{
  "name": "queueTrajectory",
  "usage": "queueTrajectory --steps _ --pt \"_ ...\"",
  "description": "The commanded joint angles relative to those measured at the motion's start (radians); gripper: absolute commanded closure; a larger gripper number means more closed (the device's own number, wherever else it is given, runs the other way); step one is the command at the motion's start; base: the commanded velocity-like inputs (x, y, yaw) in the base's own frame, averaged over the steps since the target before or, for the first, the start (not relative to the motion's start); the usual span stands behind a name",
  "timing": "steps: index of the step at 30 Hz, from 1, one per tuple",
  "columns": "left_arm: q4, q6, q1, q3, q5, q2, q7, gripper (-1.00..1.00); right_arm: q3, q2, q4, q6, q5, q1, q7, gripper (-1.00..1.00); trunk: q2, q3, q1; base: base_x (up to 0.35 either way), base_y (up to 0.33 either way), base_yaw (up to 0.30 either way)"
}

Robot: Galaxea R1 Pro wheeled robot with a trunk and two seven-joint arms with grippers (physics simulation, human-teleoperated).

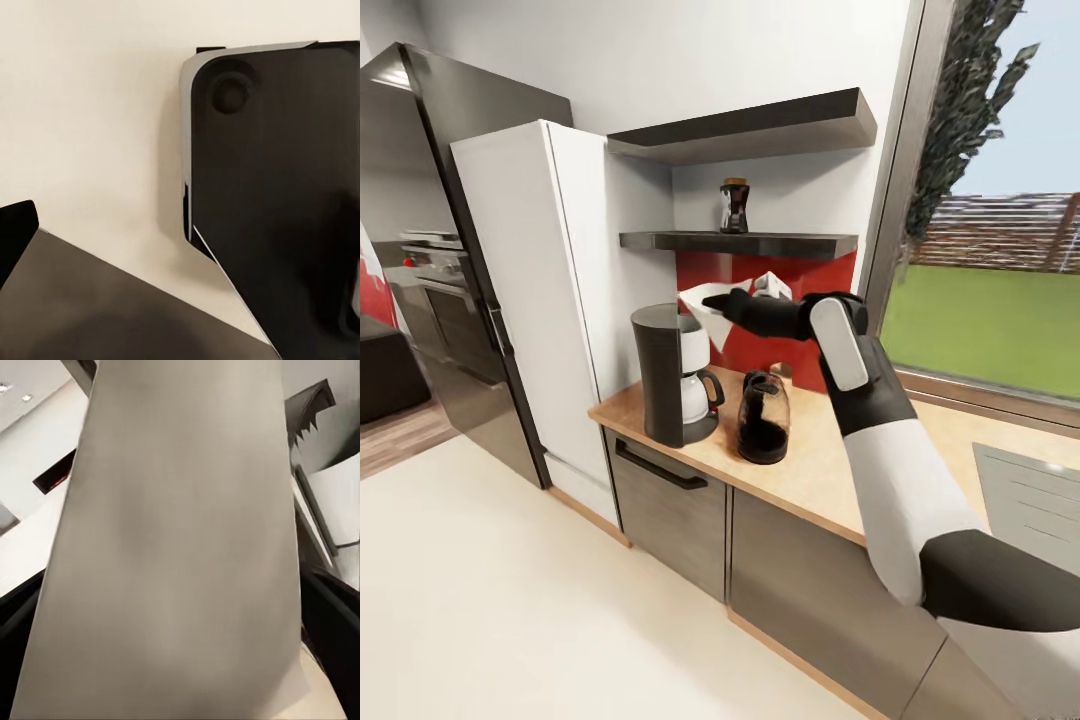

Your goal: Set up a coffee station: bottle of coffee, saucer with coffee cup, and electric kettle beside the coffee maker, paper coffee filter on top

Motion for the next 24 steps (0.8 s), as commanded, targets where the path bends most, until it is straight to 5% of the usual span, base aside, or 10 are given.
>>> queueTrajectory --steps 1,8,24 --pt "-0.002 -0.001 0.000 0.000 -0.001 0.000 0.000 -1.00 -0.002 0.000 0.000 0.003 -0.007 -0.001 -0.005 1.00 -0.002 -0.002 0.001 0.000 0.000 0.000" --pt "0.000 0.009 0.000 0.001 -0.001 -0.001 0.002 -1.00 -0.062 0.000 0.003 0.001 -0.009 -0.002 -0.015 1.00 -0.002 -0.002 0.001 0.090 0.000 0.000" --pt "0.000 0.012 0.000 0.003 -0.001 -0.001 0.002 -1.00 -0.067 0.000 0.026 -0.001 -0.015 -0.001 -0.002 1.00 -0.002 -0.002 0.001 0.324 0.000 0.000"
